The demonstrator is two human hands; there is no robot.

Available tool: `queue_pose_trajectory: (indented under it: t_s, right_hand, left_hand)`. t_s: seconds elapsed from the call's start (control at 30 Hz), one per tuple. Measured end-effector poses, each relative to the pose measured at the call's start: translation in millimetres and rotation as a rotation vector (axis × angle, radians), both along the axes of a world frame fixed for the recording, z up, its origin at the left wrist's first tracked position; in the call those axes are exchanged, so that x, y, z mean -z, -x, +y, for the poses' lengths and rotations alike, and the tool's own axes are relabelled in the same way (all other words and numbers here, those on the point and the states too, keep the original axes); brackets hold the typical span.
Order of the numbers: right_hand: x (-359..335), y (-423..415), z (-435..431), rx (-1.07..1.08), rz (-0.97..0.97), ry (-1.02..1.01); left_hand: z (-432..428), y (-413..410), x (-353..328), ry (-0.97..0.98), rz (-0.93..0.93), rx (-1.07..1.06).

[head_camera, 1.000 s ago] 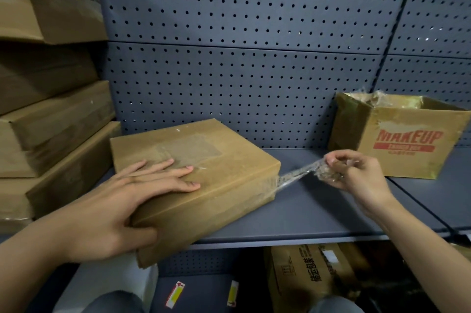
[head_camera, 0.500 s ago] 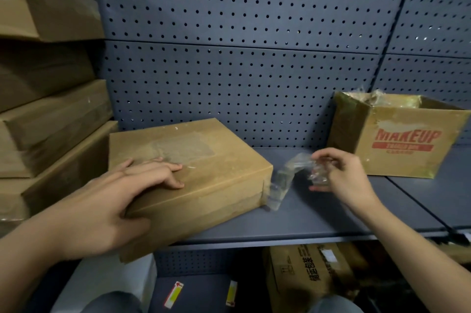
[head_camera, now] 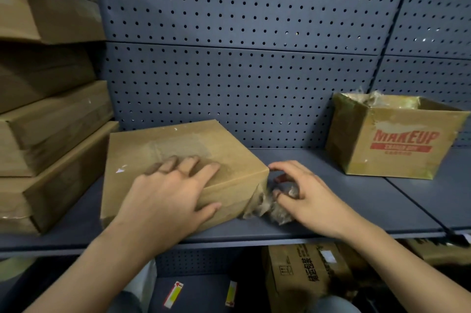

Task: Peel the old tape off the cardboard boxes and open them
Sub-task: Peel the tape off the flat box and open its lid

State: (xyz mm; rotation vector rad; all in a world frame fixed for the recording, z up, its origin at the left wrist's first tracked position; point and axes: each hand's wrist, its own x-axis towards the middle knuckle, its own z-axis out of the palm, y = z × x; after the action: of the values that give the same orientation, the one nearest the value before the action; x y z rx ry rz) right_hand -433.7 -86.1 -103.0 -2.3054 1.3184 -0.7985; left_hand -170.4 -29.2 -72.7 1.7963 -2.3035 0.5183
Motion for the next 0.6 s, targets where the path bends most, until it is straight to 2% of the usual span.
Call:
queue_pose_trajectory:
  t_s: [0.17,0.27,0.37,0.6]
  right_hand:
    - [-1.3,0.3,10.3,-0.095,-0.17,0.036]
    - [0.0,4.4,7.4,-0.24,0.021,0.148]
    - [1.3,5.5,1.6,-0.263,0.193,0.215]
    - [8.3,-4.2,-4.3,-0.219,0.239,0.347]
  left_hand:
    - [-6.0,-6.2,7.8,-0.032,-0.05,-0.067]
    - [-5.5,-7.9,6.7,-0.036,-0.077,-0.076]
    - [-5.3,-6.7,6.3,-0.032,-0.11,-0.087]
    - [-5.0,-6.5,5.8,-0.012,-0.169,-0.077]
